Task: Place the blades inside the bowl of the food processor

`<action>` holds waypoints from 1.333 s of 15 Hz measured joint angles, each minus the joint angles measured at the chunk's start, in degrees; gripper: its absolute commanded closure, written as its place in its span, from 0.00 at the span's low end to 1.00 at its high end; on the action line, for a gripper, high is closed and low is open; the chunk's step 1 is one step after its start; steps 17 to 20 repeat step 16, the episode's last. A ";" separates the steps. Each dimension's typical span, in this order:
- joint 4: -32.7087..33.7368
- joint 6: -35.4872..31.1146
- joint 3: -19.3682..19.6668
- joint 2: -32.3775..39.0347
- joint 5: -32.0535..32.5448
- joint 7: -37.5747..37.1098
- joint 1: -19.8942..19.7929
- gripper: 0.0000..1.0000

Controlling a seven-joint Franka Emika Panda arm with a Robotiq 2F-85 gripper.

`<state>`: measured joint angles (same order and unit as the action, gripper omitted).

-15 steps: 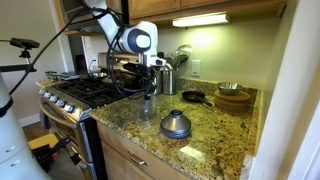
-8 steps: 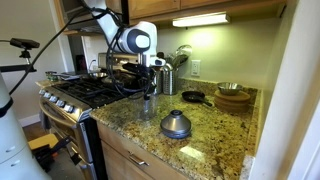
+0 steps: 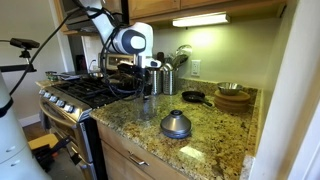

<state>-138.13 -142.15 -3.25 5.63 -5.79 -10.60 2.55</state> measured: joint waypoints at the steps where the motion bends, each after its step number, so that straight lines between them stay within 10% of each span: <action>1: -0.44 0.00 0.00 -0.60 -0.44 0.32 -0.01 0.00; 20: -2.25 7.07 0.11 -12.10 -0.55 0.47 -0.15 0.00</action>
